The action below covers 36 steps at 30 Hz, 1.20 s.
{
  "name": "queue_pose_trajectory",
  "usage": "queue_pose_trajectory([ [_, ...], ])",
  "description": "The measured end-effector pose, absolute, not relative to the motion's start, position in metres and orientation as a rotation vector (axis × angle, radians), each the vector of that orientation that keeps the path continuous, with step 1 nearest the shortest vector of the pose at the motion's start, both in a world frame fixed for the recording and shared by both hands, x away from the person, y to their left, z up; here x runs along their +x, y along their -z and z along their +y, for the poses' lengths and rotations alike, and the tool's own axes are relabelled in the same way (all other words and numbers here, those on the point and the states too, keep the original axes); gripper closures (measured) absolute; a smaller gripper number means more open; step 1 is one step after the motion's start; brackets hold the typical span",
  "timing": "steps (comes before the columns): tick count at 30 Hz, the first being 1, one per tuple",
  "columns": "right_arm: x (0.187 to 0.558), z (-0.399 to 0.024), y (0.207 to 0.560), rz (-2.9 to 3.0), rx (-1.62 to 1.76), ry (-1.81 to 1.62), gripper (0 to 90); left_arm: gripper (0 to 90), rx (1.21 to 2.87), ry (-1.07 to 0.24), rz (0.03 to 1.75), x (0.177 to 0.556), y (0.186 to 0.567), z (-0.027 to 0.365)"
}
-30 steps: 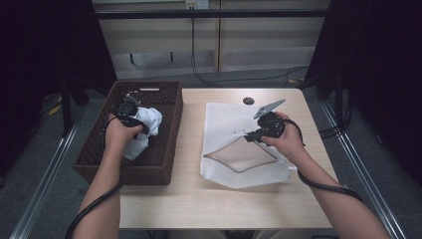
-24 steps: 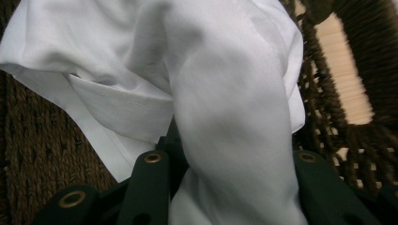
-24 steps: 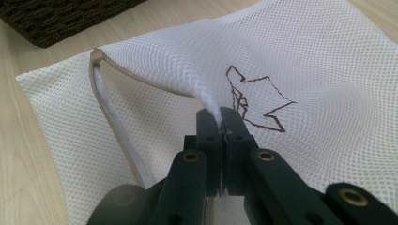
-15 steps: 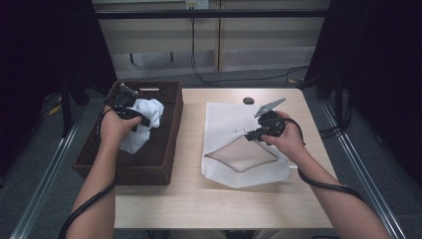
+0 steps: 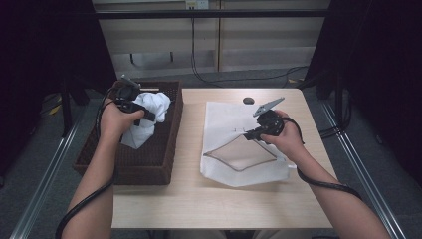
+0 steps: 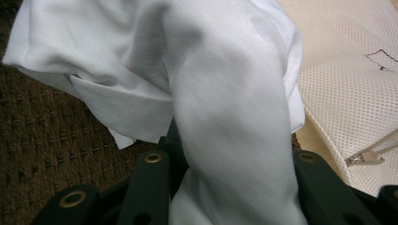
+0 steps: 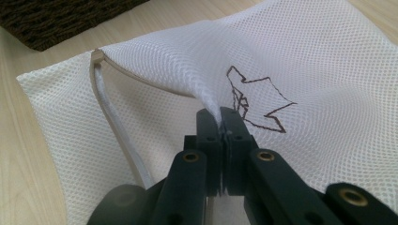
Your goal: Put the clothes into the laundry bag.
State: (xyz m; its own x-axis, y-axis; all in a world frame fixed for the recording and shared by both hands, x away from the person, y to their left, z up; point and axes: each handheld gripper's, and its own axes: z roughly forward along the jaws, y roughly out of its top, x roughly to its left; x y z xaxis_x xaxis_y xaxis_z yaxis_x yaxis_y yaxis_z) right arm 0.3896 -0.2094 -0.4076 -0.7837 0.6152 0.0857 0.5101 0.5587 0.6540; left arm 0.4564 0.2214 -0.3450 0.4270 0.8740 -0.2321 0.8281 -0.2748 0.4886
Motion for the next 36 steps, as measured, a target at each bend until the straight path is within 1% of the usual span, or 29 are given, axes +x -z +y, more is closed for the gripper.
queue_pose_trajectory([
  [2, 0.389, -0.209, 0.407, 2.637, 0.964, -1.029, 88.4, 64.9, 2.153, -0.115, 1.417, 0.457, 0.341, 0.221],
  [8, 0.389, -0.211, 0.406, 2.638, 0.954, -1.032, 88.4, 64.9, 2.123, -0.116, 1.422, 0.455, 0.332, 0.221],
  [14, 0.389, -0.210, 0.408, 2.636, 0.962, -1.028, 88.3, 65.0, 2.141, -0.111, 1.409, 0.454, 0.322, 0.222],
  [20, 0.388, -0.210, 0.408, 2.639, 0.954, -1.029, 88.3, 65.0, 2.124, -0.085, 1.433, 0.455, 0.315, 0.223],
  [22, 0.388, -0.210, 0.407, 2.639, 0.961, -1.027, 88.4, 65.0, 2.145, -0.092, 1.424, 0.454, 0.312, 0.225],
  [29, 0.388, -0.210, 0.408, 2.638, 0.953, -1.026, 88.4, 65.0, 2.124, -0.078, 1.432, 0.451, 0.303, 0.226],
  [36, 0.387, -0.209, 0.408, 2.639, 0.959, -1.022, 88.4, 65.0, 2.137, -0.066, 1.410, 0.449, 0.295, 0.224],
])
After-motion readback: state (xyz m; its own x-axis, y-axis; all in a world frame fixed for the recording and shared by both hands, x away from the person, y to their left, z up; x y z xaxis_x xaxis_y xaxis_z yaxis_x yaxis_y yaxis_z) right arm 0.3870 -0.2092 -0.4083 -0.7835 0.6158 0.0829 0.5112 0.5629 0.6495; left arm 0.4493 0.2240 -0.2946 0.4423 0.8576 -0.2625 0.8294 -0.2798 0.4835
